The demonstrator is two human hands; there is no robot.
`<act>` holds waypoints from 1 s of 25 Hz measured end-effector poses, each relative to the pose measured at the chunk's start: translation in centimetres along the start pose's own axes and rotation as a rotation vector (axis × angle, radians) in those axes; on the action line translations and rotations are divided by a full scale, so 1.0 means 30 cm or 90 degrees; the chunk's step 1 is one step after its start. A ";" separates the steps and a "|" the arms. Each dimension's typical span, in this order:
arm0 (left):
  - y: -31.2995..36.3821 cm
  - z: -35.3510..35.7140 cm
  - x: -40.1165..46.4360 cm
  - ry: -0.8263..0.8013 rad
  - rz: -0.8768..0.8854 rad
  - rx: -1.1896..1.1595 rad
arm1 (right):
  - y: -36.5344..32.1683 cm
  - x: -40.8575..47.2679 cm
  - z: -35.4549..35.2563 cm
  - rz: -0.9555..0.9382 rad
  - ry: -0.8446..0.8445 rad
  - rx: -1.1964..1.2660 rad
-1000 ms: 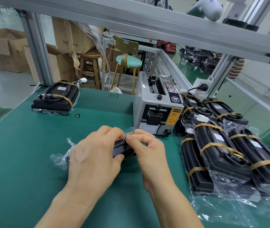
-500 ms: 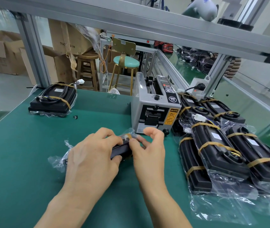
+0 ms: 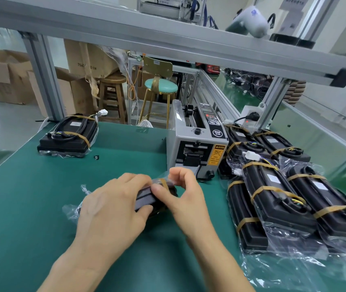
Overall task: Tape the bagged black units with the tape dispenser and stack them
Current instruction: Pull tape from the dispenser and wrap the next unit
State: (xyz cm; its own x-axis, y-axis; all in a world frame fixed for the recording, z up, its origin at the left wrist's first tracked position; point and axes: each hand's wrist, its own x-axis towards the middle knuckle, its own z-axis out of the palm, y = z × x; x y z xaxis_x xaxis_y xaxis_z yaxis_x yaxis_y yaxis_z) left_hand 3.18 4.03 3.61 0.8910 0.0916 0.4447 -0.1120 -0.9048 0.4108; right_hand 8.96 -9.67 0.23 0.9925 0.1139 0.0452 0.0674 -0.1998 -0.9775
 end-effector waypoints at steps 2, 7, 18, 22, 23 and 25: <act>-0.041 -0.023 0.015 -0.008 -0.020 -0.086 | 0.003 0.023 -0.063 0.021 -0.037 0.082; -0.184 -0.084 0.046 -0.089 -0.039 -0.568 | -0.019 0.022 -0.170 -0.014 -0.178 0.214; -0.204 0.006 0.021 -0.059 -0.033 -0.856 | -0.217 0.028 -0.204 -0.107 -0.220 0.148; -0.193 0.024 0.013 -0.052 -0.076 -0.921 | -0.241 0.039 -0.168 -0.089 -0.141 0.087; -0.192 0.028 0.010 -0.052 -0.089 -0.928 | -0.249 0.039 -0.165 -0.097 -0.129 0.020; -0.199 0.033 0.004 -0.032 -0.125 -0.942 | -0.272 0.035 -0.189 -0.154 -0.097 -0.054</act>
State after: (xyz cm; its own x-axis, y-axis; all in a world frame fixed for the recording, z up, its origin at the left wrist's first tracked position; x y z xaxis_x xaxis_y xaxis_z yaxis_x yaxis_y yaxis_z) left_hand 4.38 9.01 0.42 0.9548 0.1170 0.2733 -0.2973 0.3535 0.8870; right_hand 10.02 -13.44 9.41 0.9200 0.3119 0.2373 0.3150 -0.2284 -0.9212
